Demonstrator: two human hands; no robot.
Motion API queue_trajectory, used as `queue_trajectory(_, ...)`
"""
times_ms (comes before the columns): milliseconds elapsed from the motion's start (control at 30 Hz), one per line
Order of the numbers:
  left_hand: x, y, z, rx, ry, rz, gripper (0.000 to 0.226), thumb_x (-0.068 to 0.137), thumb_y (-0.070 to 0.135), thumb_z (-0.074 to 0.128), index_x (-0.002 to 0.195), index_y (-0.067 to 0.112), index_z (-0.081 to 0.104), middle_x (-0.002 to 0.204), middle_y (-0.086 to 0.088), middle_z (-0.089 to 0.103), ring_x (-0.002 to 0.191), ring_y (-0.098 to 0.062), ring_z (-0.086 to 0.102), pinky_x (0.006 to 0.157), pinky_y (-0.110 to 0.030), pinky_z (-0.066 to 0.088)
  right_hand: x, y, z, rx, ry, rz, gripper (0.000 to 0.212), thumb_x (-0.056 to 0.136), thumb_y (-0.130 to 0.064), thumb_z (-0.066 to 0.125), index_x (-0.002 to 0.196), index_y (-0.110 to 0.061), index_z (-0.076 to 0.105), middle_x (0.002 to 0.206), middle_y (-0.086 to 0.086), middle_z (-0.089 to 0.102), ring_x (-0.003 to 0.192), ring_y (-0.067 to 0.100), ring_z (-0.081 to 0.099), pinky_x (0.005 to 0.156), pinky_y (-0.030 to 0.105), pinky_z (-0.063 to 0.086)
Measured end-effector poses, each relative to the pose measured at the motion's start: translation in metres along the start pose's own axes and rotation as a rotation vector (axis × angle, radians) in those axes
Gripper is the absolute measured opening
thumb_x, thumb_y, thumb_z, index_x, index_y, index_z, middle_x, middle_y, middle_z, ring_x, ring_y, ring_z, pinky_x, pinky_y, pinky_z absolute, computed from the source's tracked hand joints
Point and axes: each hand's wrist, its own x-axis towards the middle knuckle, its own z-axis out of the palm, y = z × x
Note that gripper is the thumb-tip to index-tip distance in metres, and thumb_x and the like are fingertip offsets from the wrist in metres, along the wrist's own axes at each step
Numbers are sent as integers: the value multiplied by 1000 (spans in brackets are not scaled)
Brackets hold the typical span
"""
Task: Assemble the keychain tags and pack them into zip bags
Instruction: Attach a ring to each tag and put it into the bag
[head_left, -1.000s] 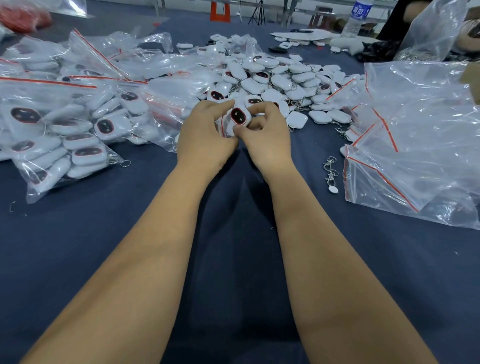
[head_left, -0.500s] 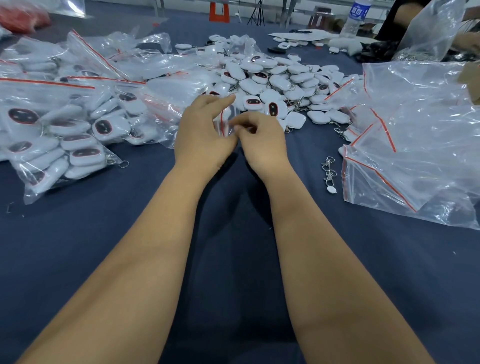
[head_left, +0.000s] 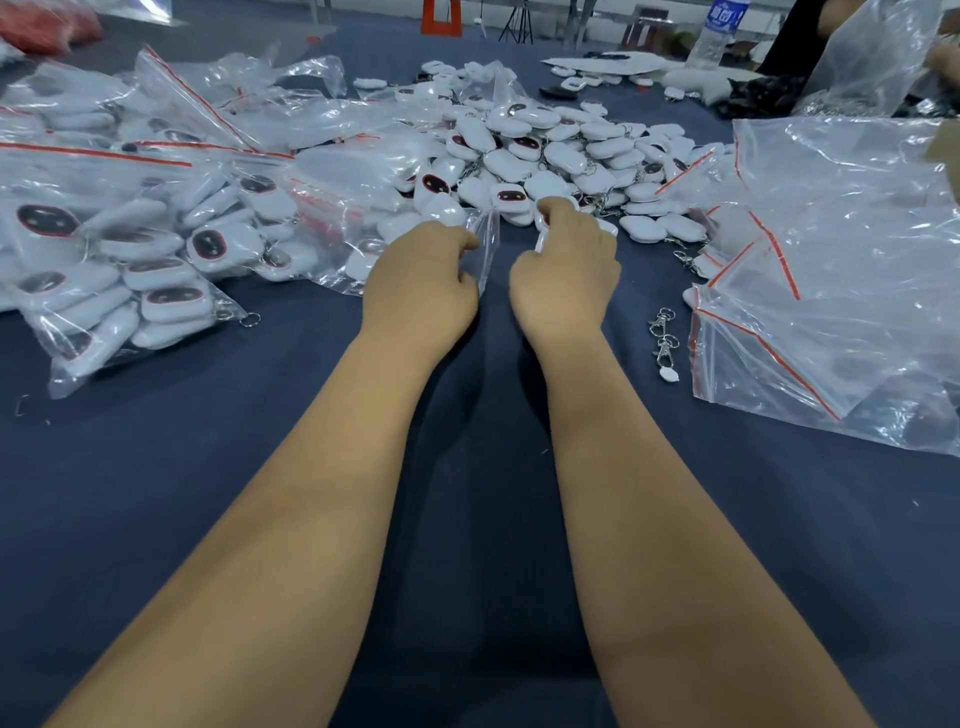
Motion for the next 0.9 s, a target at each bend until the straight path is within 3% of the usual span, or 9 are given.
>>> queue_trajectory(133, 3, -6, -2, 129, 19, -51, 45, 83, 0, 49, 124, 11, 65, 123, -14, 58, 114, -33, 52, 77, -32, 37, 0, 4, 2, -77, -152, 90, 69, 89, -23, 52, 153, -22, 25, 147, 5, 39, 134, 29, 32, 110, 39, 23)
queue_trajectory(333, 3, -3, -9, 105, 77, -80, 41, 83, -4, 45, 115, 4, 69, 121, -18, 57, 111, -36, 52, 76, -28, 32, 0, 4, 2, -23, -100, 34, 48, 87, -14, 55, 134, -16, 50, 130, 4, 53, 121, 28, 44, 96, 33, 33)
queue_trajectory(400, 2, 0, -8, 117, 77, -31, 40, 85, 1, 44, 115, 6, 70, 119, -17, 60, 112, -36, 52, 83, -31, 36, -2, 2, 0, 153, -70, 48, 43, 88, -13, 53, 131, -14, 53, 120, 2, 60, 114, 25, 53, 90, 31, 43)
queue_trajectory(467, 1, 3, -7, 79, 26, -26, 39, 87, 3, 43, 114, 8, 71, 119, -14, 61, 111, -33, 54, 85, -32, 39, -1, -1, -3, 465, -24, 141, 34, 91, -12, 50, 124, -14, 58, 104, -1, 63, 90, 22, 64, 73, 30, 53)
queue_trajectory(567, 1, 4, -6, 75, -53, -17, 39, 91, 1, 42, 117, 9, 70, 120, -15, 59, 107, -33, 55, 80, -31, 37, 1, -7, -4, 984, -75, 270, 29, 94, 1, 46, 119, -8, 57, 96, 6, 63, 64, 10, 64, 60, 22, 54)
queue_trajectory(667, 1, 4, -7, 137, -56, -60, 35, 87, -1, 43, 110, 3, 69, 114, -18, 59, 101, -36, 55, 74, -33, 36, 0, -10, -2, 1234, -179, 283, 35, 93, 13, 48, 125, 0, 53, 105, 12, 65, 83, 16, 67, 69, 20, 58)
queue_trajectory(767, 1, 2, -8, 110, -28, -117, 29, 84, -2, 44, 102, -3, 68, 112, -21, 59, 99, -36, 55, 72, -35, 38, -1, -10, -2, 1298, -253, 296, 28, 91, 18, 48, 113, 3, 58, 101, 12, 65, 105, 30, 67, 80, 25, 59)
queue_trajectory(833, 2, 2, -9, -11, 2, -142, 28, 86, -2, 41, 97, -5, 67, 110, -25, 61, 99, -40, 55, 75, -39, 40, -1, -10, -2, 1305, -295, 317, 26, 92, 17, 47, 111, 2, 57, 101, 14, 64, 104, 30, 68, 82, 27, 59)
queue_trajectory(900, 2, 4, -11, -188, 44, -179, 26, 89, 1, 39, 91, -9, 63, 105, -32, 59, 98, -44, 53, 78, -44, 42, -1, -10, -2, 1281, -339, 320, 27, 93, 16, 46, 112, -1, 53, 101, 16, 64, 90, 24, 69, 76, 28, 60)
